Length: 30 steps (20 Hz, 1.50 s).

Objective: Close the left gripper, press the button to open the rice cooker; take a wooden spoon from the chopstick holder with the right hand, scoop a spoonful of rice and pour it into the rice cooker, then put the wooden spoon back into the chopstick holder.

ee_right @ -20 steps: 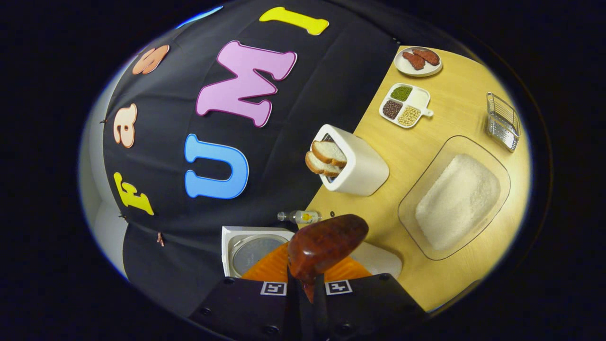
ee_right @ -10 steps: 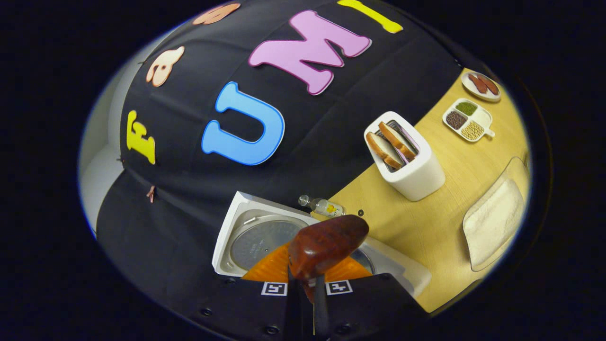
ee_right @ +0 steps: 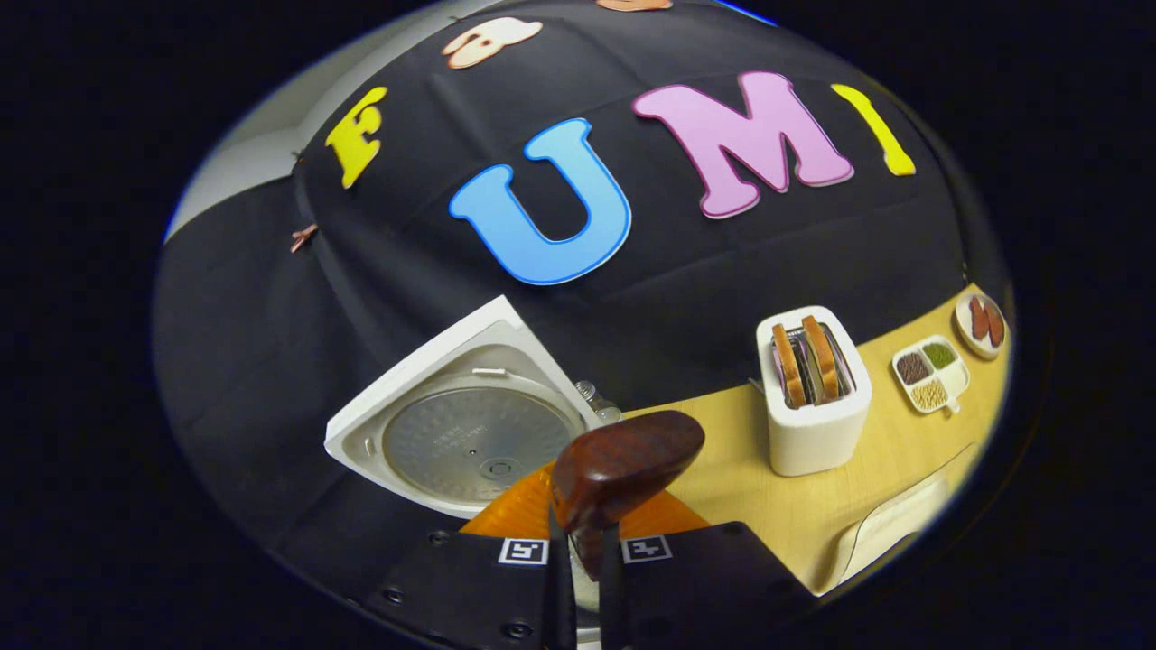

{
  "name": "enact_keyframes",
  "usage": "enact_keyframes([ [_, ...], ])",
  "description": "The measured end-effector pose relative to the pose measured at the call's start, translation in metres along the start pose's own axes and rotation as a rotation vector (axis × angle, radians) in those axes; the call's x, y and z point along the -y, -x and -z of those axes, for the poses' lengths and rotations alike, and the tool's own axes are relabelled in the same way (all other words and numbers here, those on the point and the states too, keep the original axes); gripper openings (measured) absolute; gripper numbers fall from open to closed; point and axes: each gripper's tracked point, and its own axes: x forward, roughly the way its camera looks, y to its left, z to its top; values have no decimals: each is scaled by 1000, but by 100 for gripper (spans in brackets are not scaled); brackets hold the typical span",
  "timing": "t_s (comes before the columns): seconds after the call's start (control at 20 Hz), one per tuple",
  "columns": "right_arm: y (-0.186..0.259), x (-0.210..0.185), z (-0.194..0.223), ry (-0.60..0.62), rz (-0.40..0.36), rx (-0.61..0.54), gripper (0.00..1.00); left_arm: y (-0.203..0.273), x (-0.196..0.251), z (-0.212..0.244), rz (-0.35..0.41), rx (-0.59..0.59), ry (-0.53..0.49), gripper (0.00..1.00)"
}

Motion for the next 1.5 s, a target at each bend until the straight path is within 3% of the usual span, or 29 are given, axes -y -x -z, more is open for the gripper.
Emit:
enact_keyframes([
  [0.45, 0, -60, 34, 553, -178, 60, 14, 7, 5, 3, 1, -4, -3, 96],
  [0.6, 6, -72, 43, 668, -214, 88, 14, 11, 4, 6, -6, -1, 11, 96],
  [0.65, 7, -74, 45, 671, -217, 89, 10, 12, 3, 6, -10, -2, 16, 96],
  [0.7, 7, -75, 47, 657, -221, 83, 14, 13, 2, 8, -13, -2, 22, 96],
  [0.9, 12, -70, 41, 550, -207, 75, 15, 19, 1, 12, -19, -1, 27, 95],
  [1.2, 45, -45, -13, 348, -162, 146, 14, 25, 15, 11, 8, 25, 31, 96],
  [1.45, 102, 15, -68, 276, -103, 231, 14, 26, 49, 10, 66, 31, 31, 96],
  [1.5, 113, 35, -76, 275, -76, 245, 10, 26, 58, 10, 78, 31, 24, 96],
])
